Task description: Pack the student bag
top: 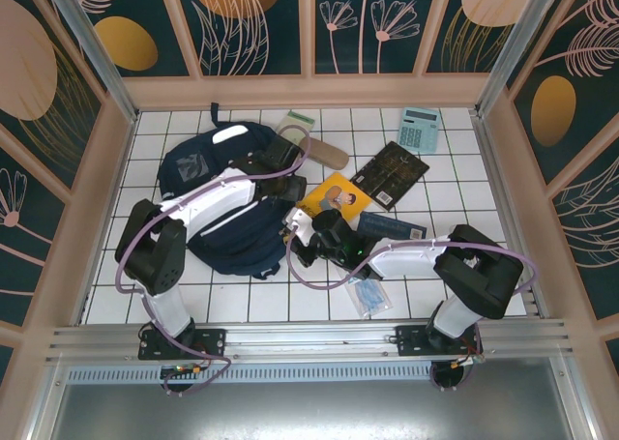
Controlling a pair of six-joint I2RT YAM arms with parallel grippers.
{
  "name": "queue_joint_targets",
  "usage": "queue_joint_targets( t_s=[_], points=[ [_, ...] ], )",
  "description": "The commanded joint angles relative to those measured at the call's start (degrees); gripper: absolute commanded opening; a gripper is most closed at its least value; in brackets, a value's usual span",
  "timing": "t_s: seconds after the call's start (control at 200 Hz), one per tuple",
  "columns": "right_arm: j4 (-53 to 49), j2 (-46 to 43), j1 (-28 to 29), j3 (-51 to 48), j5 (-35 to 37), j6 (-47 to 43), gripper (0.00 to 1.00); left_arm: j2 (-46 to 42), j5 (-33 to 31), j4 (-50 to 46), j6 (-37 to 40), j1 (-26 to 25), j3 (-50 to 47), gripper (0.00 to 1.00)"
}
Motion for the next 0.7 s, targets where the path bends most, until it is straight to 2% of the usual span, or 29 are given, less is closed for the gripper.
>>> queue_joint_targets(
  t_s=[0.0, 0.105, 0.165, 0.22, 0.31, 0.515, 0.696],
  points=[
    [3.93, -2.53, 0.14, -0.40, -1.17, 0.41, 0.00, 2.67, 2.64, -1.89, 1.12, -0.66, -1.34, 0.59],
    [3.89, -2.72, 0.12, -0.33, -0.96, 0.32, 0.00, 4.47, 2.29, -2.13, 1.72, -0.89, -1.40, 0.60],
    [3.88, -2.78, 0.09, -0.24, -0.77, 0.26, 0.00, 5.58, 1.86, -2.48, 2.12, -0.99, -1.32, 0.53],
    [3.96, -2.71, 0.14, -0.22, -0.67, 0.24, 0.00, 6.32, 1.57, -2.47, 1.68, -0.93, -1.38, 0.38],
    [3.91, -2.45, 0.13, -0.22, -0.44, 0.07, 0.00, 6.77, 1.09, -2.08, 0.85, -0.98, -0.98, 0.00],
    [3.41, -2.85, 0.45, -0.44, 0.52, -0.03, 0.00, 6.48, -3.73, -2.03, -3.02, -0.39, 5.21, 0.00],
    [2.41, -3.18, 2.58, -0.41, 2.06, 0.22, 0.00, 8.66, -2.13, -0.95, -7.82, 2.58, 13.35, 0.00]
  ],
)
